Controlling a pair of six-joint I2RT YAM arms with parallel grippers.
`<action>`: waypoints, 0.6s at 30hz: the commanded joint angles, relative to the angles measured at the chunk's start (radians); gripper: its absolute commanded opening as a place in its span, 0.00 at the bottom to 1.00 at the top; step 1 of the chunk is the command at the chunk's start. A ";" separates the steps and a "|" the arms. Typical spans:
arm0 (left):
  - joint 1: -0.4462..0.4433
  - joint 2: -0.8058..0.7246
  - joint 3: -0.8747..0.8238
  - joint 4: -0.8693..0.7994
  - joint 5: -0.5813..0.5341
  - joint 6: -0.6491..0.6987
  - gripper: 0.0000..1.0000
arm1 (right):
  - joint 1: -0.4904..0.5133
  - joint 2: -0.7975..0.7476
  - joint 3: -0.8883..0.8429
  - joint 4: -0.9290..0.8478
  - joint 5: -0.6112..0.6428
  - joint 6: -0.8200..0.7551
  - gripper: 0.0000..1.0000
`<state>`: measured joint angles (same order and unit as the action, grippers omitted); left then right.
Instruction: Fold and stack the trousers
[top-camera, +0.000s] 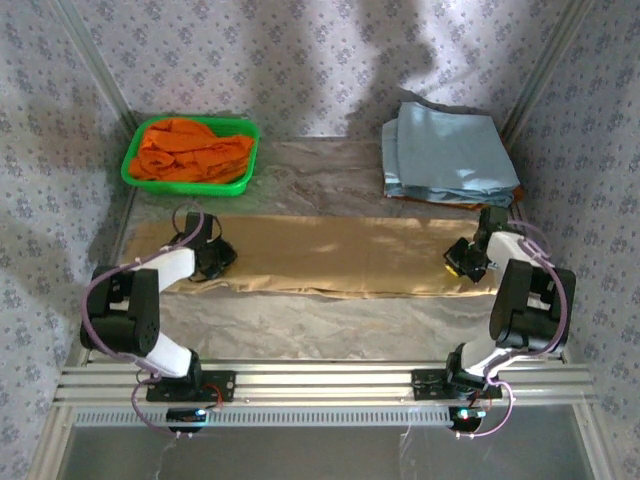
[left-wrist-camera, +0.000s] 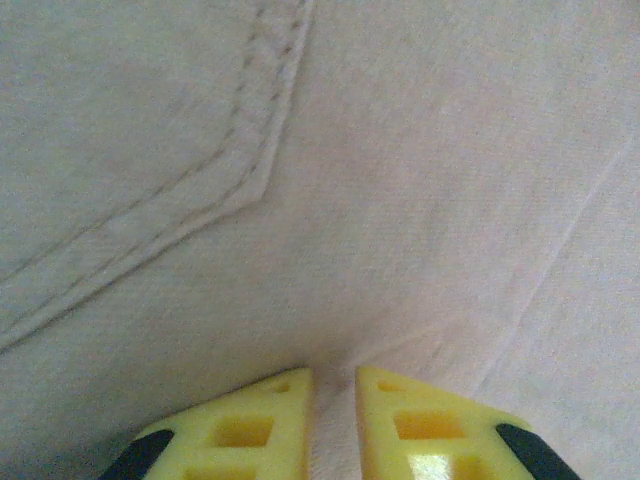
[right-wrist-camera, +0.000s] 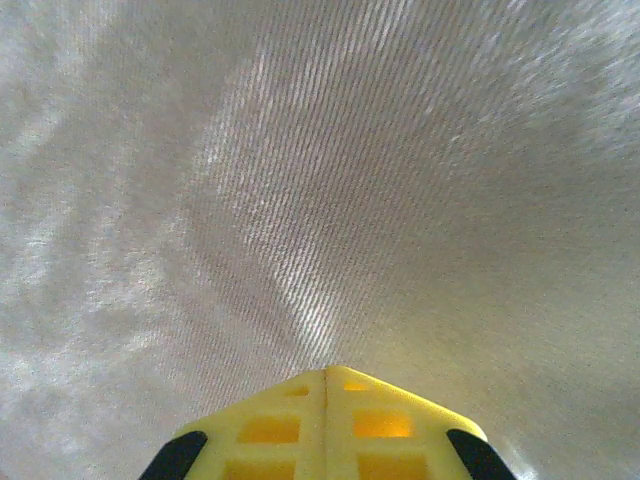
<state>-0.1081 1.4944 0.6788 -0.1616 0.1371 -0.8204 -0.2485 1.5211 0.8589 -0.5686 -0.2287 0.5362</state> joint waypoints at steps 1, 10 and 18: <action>0.008 -0.089 -0.027 -0.093 -0.037 0.036 0.24 | -0.005 -0.064 0.089 -0.127 0.119 -0.056 0.29; 0.005 -0.224 -0.039 -0.173 0.002 0.032 0.41 | -0.201 -0.094 0.025 -0.090 0.242 0.045 0.72; -0.007 -0.306 -0.031 -0.261 0.005 0.033 0.54 | -0.247 -0.004 -0.061 0.019 0.129 0.036 0.76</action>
<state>-0.1074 1.2285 0.6456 -0.3550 0.1394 -0.7937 -0.4870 1.4780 0.8268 -0.5961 -0.0353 0.5655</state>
